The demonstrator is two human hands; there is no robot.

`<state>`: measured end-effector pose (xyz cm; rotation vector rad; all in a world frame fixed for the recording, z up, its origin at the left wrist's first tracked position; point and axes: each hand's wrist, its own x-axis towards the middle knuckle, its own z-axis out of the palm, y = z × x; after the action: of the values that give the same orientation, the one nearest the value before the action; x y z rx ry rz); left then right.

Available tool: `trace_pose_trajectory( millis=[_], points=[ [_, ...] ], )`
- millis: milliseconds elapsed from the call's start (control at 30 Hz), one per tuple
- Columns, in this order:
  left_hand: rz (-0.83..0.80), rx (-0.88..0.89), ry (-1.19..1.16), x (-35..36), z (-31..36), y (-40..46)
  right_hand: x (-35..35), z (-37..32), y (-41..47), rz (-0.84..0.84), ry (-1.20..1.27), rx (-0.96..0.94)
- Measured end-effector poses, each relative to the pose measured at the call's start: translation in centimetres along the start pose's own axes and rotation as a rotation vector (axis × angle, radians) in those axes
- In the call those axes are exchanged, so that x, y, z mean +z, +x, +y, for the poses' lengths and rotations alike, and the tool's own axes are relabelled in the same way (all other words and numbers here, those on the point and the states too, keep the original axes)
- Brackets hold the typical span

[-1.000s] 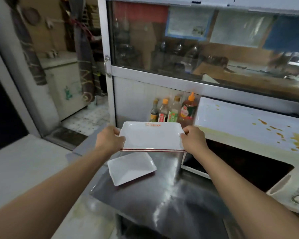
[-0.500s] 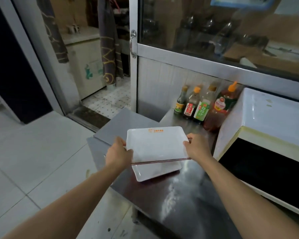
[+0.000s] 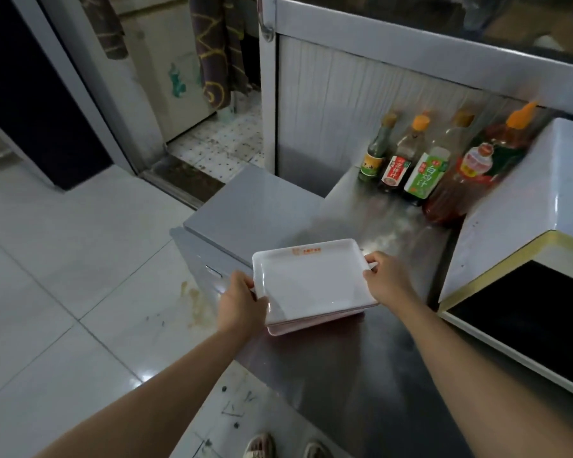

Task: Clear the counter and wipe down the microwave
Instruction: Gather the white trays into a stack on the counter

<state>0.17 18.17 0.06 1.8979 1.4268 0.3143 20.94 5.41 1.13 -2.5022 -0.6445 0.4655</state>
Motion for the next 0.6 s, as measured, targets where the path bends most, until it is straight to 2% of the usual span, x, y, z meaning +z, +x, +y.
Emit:
trace_pose_trajectory(
  millis=[200,600],
  points=[
    [-0.03,-0.073,-0.065,2.2,-1.0,-0.9,1.6,1.6,1.4,-0.033,-0.051,-0.02],
    [-0.015,-0.1,0.003,3.4,-1.2,-1.5,3.0,2.8,2.6,-0.05,-0.066,-0.107]
  ],
)
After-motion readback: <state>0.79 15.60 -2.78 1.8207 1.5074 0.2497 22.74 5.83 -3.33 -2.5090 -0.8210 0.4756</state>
